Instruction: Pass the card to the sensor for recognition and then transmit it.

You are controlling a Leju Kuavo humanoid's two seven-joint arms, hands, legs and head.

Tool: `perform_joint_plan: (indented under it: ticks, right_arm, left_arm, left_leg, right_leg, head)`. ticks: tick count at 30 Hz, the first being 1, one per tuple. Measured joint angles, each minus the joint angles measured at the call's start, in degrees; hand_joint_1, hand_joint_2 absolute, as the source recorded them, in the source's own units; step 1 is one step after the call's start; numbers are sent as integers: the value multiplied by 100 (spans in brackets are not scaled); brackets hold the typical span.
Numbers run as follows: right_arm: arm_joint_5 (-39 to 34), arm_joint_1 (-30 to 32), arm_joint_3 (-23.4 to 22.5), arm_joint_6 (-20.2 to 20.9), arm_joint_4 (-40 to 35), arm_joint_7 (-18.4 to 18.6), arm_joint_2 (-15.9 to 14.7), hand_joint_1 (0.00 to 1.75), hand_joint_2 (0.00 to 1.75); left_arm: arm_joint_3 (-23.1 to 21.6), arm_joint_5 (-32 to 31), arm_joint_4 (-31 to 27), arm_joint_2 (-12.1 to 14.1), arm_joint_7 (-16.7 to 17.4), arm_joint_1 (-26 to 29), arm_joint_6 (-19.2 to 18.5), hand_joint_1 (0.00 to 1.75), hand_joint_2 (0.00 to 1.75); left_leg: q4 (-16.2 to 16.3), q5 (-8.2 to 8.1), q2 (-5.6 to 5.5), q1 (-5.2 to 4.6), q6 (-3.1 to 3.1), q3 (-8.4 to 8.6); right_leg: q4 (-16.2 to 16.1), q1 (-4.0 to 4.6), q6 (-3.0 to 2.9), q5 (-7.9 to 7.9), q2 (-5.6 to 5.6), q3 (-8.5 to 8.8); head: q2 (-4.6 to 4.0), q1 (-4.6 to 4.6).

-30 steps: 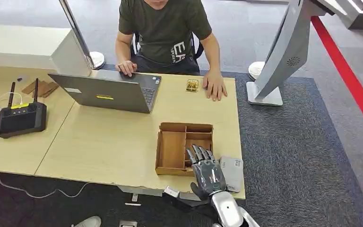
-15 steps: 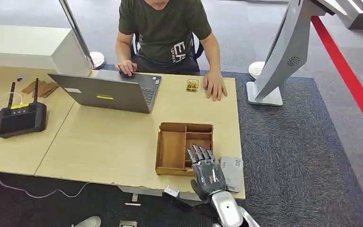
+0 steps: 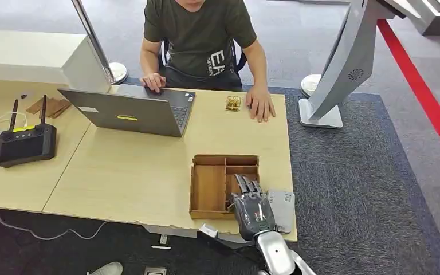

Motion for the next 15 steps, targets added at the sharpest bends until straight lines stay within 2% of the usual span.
perform_joint_plan:
  ticks: [6,15]
  right_arm:
    - [94,-23,-13,-66,0,33,9,168,175]
    - [177,-97,-195,-179,-411,136,2,157,175]
  left_arm:
    - [0,-4,0,0,0,-10,-15,0,175]
    - [0,-13,0,-2,31,-23,-39,0,175]
  left_leg:
    - [0,0,0,0,0,0]
    - [0,1,0,0,0,1]
  right_leg:
    - [0,0,0,0,0,1]
    - [0,0,0,1,0,1]
  head:
    - [0,0]
    - [0,0]
